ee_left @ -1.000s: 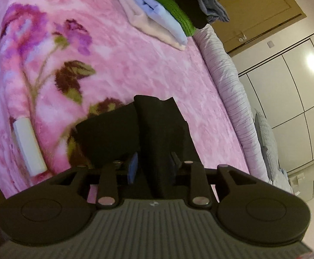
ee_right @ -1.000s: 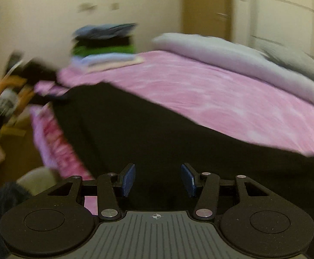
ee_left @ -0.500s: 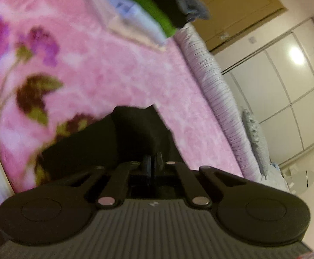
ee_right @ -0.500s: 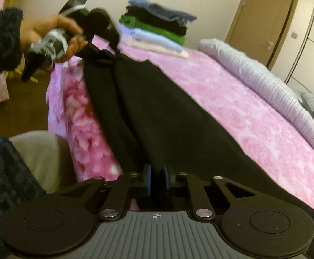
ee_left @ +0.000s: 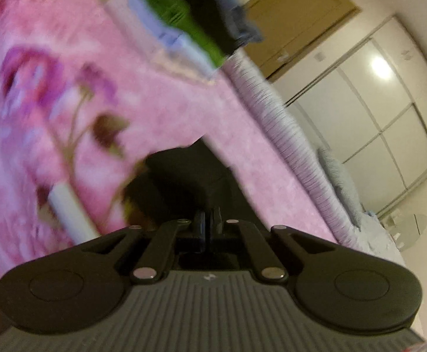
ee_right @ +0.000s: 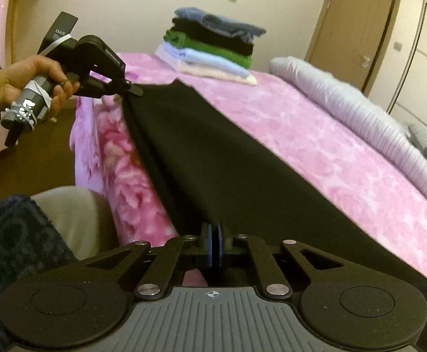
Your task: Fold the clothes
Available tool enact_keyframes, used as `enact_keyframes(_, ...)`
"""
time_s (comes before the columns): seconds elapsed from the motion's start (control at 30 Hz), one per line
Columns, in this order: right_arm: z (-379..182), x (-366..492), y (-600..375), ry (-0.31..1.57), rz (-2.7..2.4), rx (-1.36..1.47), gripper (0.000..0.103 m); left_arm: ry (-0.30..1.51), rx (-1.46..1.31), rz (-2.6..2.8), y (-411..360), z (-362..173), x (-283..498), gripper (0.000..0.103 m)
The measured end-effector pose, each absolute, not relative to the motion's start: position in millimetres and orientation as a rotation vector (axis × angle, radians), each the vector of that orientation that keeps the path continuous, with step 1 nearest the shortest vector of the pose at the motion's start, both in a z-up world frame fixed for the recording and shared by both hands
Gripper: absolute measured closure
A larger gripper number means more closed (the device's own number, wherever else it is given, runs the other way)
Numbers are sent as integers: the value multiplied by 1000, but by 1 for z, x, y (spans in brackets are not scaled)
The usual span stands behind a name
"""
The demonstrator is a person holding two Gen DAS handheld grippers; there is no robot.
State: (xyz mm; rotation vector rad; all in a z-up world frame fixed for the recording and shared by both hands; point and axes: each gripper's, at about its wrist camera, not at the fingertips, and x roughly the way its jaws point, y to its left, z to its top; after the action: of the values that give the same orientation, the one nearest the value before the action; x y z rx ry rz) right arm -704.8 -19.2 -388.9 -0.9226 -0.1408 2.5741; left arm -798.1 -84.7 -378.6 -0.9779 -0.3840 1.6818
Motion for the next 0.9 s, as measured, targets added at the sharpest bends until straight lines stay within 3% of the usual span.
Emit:
enact_keyframes(0.33, -404, -710, -19, -53, 2521, -1007, 98, -180, -878, 1793, -87, -385, -778, 102)
enact_keyframes(0.47, -394, -698, -20, 26, 2500, -967, 98, -52, -853, 1866, -85, -373, -771, 94)
enact_keyframes(0.73, -372, -591, 27, 770, 2230, -580, 98, 76, -751, 1816, -86, -327, -722, 98)
enact_keyframes(0.9, -387, -525, 55, 926, 1932, -495, 98, 201, -702, 1490, -50, -337, -632, 95)
